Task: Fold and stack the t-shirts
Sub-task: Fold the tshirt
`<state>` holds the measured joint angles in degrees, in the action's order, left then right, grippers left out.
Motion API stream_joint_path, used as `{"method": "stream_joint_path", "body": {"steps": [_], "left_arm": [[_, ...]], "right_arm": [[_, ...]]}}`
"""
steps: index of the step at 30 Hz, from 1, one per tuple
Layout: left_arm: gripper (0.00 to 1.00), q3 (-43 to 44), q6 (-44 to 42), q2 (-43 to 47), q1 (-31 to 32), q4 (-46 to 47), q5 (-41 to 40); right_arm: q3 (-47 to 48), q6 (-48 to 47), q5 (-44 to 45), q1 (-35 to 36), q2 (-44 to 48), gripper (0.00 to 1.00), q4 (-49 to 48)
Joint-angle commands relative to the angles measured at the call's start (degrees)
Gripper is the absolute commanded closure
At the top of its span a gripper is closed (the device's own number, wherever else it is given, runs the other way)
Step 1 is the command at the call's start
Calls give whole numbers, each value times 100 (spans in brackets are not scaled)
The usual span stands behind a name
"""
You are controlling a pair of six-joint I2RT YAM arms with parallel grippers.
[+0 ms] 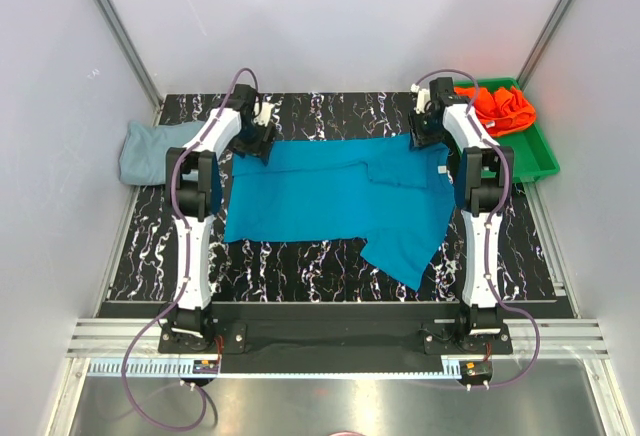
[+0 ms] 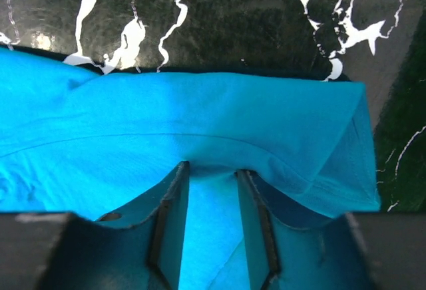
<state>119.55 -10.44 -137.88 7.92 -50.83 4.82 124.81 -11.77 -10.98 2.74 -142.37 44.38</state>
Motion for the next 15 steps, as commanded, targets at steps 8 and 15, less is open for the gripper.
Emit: {"method": "stream_joint_path", "body": {"steps": [8,15], "left_arm": [[2,-299,77,2244,60,303,-826],[5,-2987,-134,4198,131,328,-263]], "right_arm": [[-1844,-588,97,42,2694,45,-1280],[-4118,-2889,-1863,147,4637,42,-125]]}}
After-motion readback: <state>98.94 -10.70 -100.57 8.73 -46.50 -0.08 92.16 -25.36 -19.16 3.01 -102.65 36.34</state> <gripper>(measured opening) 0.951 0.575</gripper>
